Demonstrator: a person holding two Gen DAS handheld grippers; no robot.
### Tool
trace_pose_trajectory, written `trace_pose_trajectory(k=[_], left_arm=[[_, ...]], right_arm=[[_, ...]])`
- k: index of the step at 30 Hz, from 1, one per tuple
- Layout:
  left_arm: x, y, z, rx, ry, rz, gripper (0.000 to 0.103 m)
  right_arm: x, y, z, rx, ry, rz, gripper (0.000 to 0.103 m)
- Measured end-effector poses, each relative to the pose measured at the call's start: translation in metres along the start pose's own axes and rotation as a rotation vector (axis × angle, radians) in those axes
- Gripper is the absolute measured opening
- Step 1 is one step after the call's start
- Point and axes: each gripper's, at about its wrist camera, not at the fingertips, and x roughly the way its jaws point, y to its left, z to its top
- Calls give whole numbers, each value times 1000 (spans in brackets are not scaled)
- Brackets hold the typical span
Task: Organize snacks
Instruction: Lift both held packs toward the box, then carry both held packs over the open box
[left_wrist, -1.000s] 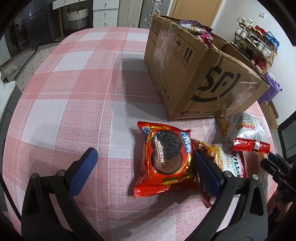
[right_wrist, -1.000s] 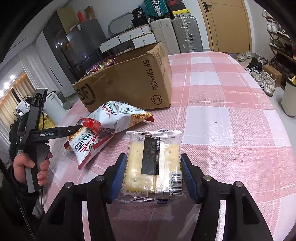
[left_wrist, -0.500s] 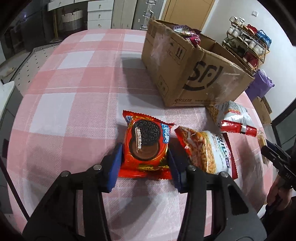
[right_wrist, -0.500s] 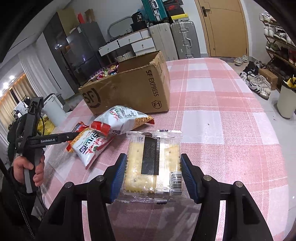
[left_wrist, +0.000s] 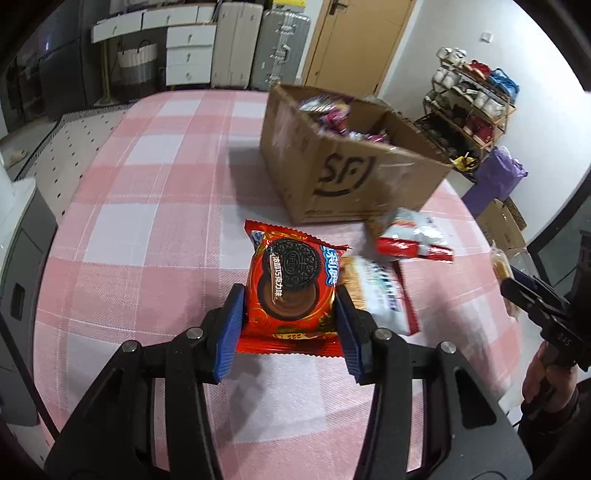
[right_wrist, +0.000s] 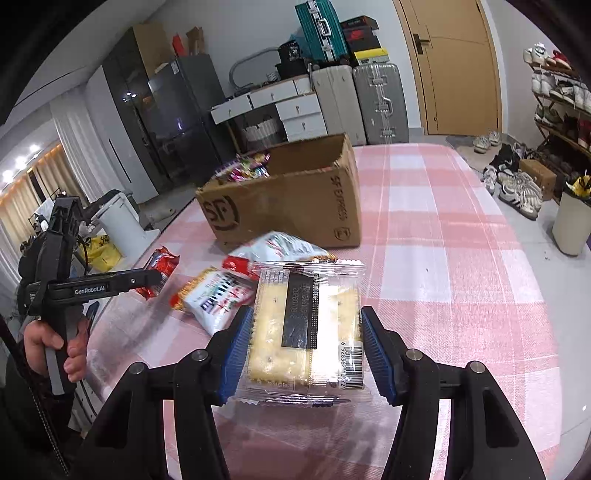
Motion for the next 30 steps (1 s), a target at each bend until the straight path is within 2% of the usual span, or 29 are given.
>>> trace_pose_trajectory(k=[6,16,23,30], left_arm=[[-29,-21,10,62,-34,-29,44],[-62,-51,45,151,-87,-75,44],[-62,-64,78,161,-98,-108,44],[-45,-74,121,157,-117,-108,44]], right_arm=[[-19,15,17,-16,-46,11,59],[-39,41,59,-89,-110,46,59],[-43,57,89,-145,-150,66,59],[-27,50,119,-129,-172,98,59]])
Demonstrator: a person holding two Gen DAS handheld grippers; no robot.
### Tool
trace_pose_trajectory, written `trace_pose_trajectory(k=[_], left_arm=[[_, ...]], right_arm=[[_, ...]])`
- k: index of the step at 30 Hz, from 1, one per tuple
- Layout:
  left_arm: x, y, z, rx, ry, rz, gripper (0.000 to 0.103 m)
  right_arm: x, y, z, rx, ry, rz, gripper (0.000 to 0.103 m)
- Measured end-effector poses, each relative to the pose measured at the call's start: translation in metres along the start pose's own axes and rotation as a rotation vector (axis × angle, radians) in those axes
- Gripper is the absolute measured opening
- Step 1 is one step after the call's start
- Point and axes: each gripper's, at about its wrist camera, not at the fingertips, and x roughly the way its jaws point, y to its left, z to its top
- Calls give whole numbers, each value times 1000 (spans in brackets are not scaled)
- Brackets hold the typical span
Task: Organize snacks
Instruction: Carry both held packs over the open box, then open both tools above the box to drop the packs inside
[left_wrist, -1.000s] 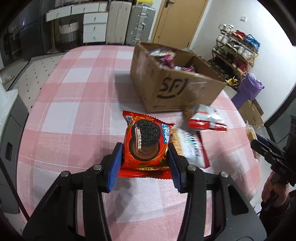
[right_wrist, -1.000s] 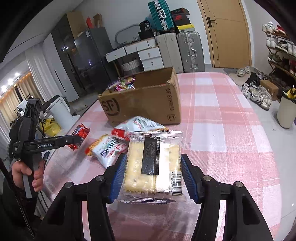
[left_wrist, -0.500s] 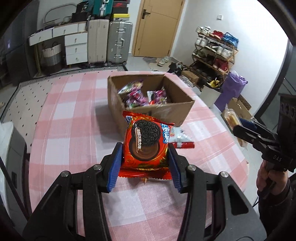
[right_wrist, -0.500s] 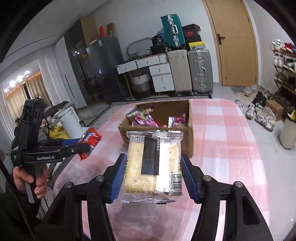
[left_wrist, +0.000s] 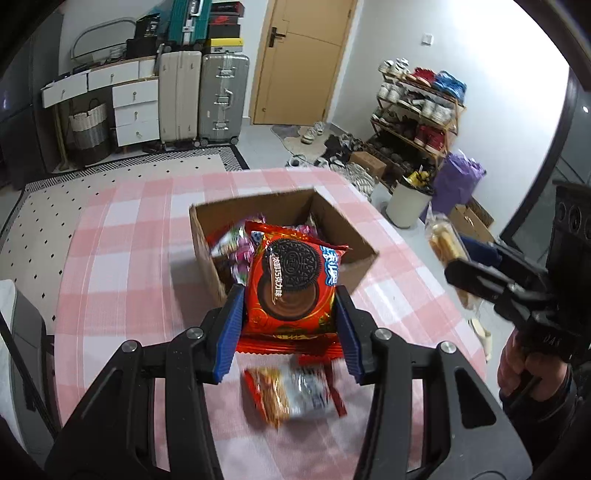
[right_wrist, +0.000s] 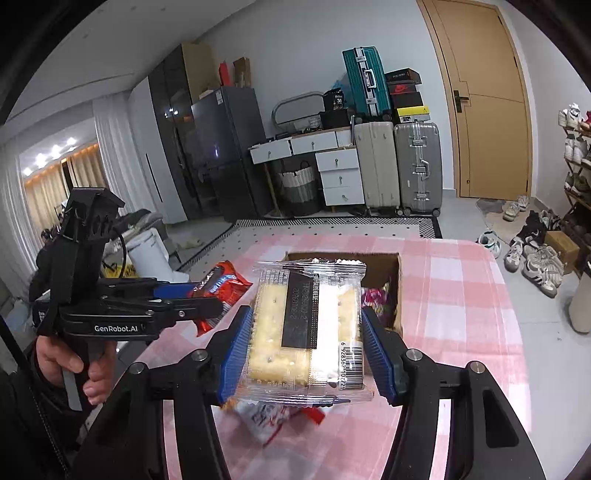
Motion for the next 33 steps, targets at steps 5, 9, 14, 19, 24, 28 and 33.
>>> trace_pose_trajectory(k=[5,9,14,19,24,28,33], left_arm=[[21,0,27,-25,9,-36,44],[42,-2,47,-19,27,-46,44],[69,-2,69,-24,54,-49,44],[100,5,86,-43,87,-53,44],[134,13,85,-62,140,-59,44],[153,20,82,-76,163,-59,44],[171,23,78,-75,182,-78,44]], right_arm=[[19,-13,18,10,-3,3,59],[37,-24,33,14,4,8,59],[57,-36,49,25,12,14,59],[74,-51,61,44,21,11,59],[95,-61,62,50,42,3,59],[113,-70,57,65,66,-6,59],[132,-82,50,87,92,-9,62]])
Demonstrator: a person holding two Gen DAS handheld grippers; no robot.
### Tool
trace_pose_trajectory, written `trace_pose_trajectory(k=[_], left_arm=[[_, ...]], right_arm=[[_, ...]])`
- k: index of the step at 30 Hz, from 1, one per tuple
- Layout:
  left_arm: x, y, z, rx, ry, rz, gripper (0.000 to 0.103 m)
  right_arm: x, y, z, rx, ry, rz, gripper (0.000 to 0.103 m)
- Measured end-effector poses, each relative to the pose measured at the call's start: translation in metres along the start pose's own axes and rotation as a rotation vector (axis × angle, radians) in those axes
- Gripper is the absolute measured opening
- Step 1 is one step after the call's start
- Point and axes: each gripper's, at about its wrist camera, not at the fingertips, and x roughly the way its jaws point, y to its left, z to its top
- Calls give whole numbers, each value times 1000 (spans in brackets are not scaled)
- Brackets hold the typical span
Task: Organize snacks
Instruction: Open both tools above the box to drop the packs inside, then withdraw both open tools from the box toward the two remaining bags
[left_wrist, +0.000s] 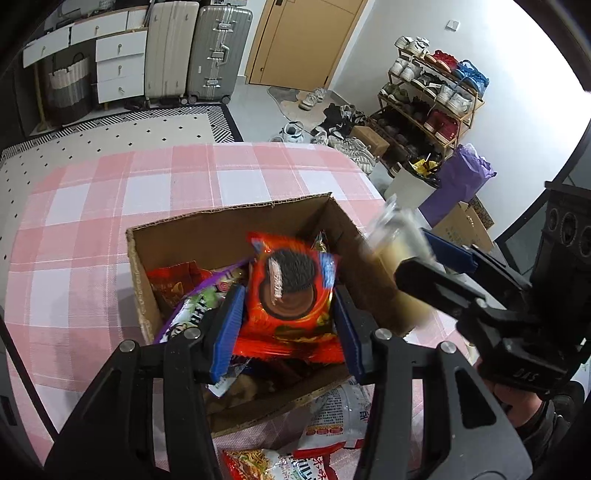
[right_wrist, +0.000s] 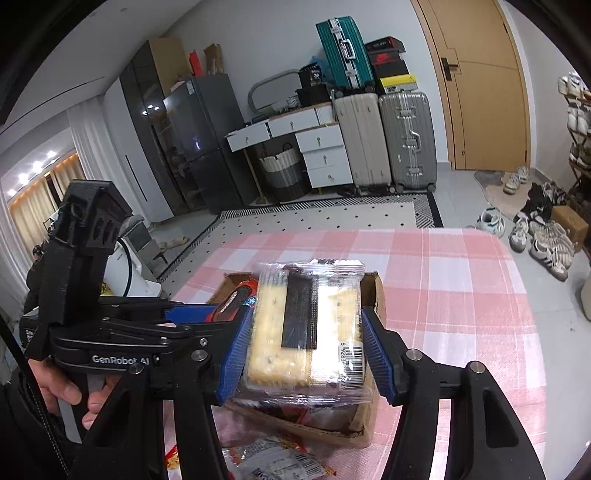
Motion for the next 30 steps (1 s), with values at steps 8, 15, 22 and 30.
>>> trace_pose_trajectory(k=[8,15,22,30], left_arm=[[-5,9,-1,-27,-26,19,73],[-31,-4,-12,-6,-51,48,73],[-58,-8,-31,-17,-58,89,76],[-89,-9,-56,-48,-87,134,81]], right_arm=[[-9,-13,-2,35,-59,6,90],[-24,-10,-6,42,-72,13,90],[-43,5,-15,41,-99,30,95],[-55,33,-26,-3,-80,45,97]])
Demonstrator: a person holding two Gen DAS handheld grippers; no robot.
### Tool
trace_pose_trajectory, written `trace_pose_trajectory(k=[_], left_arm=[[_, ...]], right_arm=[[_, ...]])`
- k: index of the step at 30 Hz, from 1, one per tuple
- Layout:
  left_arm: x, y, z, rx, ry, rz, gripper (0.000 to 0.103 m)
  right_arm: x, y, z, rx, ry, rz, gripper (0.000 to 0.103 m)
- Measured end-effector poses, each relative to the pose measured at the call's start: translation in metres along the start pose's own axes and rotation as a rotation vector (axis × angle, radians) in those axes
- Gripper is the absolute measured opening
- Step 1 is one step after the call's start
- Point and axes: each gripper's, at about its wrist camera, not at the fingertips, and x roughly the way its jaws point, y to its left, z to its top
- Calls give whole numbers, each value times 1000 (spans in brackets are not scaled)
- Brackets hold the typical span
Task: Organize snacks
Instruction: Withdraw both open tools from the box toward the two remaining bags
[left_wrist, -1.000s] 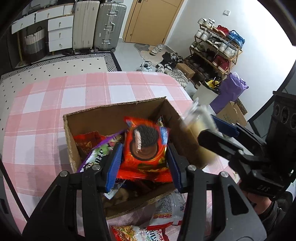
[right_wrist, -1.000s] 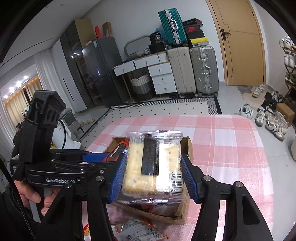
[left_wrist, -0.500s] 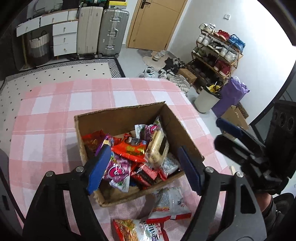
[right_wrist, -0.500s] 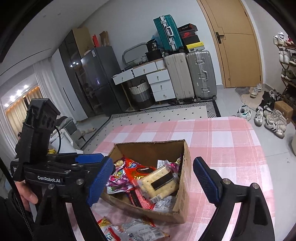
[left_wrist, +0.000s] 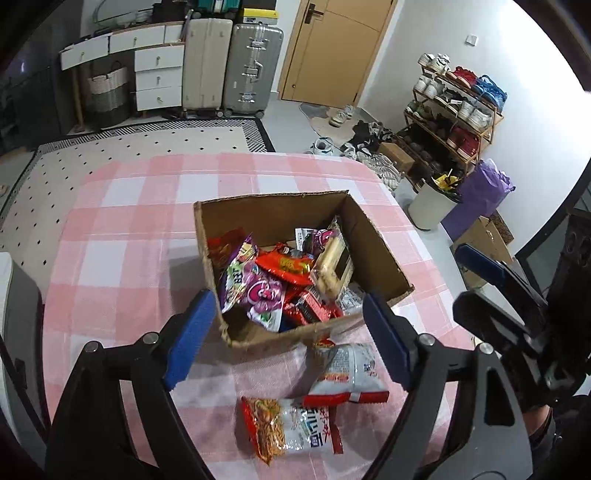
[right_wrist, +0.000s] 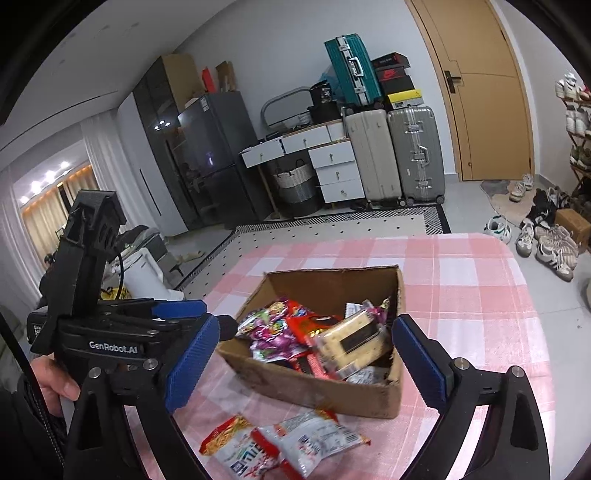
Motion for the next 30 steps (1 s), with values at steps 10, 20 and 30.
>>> trace_pose_trajectory(k=[10,20,30], left_arm=[[-41,-2,-30,2,-58,41,86],[-81,-4,-65,-12,-133,28,94],[-83,3,-110,-68,-180,29,102]], right_arm=[[-31,29,-18,-30,-14,2,100],[-51,39,-45,-25,-6,-46,101],[-53,35,-77,8,20,-88,101]])
